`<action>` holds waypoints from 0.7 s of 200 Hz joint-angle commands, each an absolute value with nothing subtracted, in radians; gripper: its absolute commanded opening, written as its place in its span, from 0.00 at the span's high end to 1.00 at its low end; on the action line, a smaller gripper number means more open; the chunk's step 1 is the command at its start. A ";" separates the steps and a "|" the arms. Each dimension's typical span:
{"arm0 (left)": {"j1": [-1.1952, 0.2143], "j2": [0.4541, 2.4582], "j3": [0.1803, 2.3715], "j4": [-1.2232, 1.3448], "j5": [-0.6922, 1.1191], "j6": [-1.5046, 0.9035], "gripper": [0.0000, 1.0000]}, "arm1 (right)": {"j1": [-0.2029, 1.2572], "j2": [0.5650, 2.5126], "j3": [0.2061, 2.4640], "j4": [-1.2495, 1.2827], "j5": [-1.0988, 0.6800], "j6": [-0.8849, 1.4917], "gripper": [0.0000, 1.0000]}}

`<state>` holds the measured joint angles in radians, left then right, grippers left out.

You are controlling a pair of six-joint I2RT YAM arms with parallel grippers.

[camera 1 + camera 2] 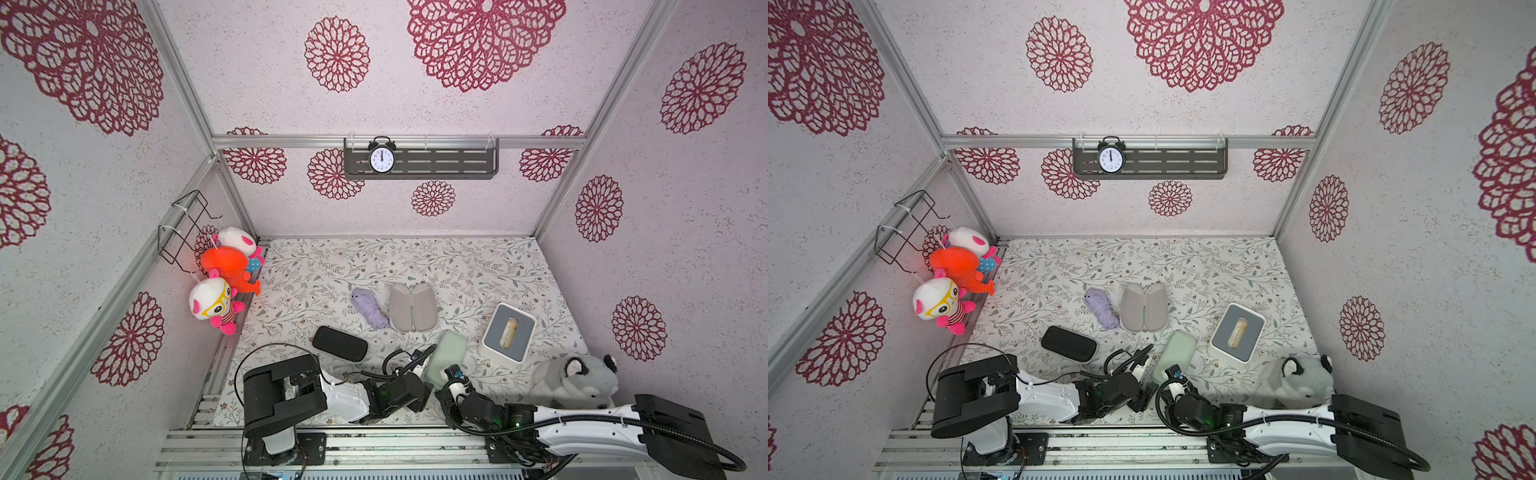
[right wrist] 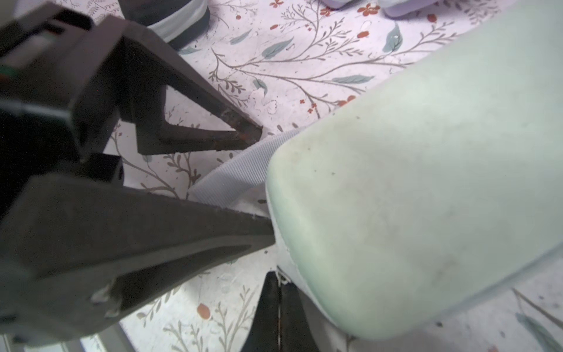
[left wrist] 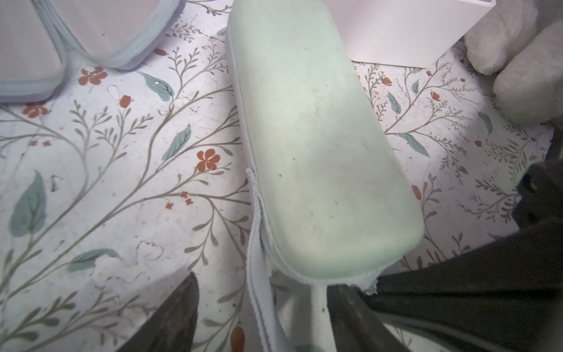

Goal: Put umbrellas into zippered umbrella sleeves
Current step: Adjust the umbrella sleeve at the center of the board.

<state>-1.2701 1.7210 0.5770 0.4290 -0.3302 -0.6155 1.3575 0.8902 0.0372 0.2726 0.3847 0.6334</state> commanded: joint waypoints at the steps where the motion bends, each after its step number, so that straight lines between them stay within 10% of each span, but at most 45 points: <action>1: -1.252 1.757 0.603 0.421 -0.310 -0.624 0.26 | 1.372 0.894 0.088 0.374 0.265 0.579 1.00; 140: -1.234 1.810 0.635 0.553 -0.218 -0.604 0.08 | 1.331 0.834 0.090 0.316 0.251 0.570 1.00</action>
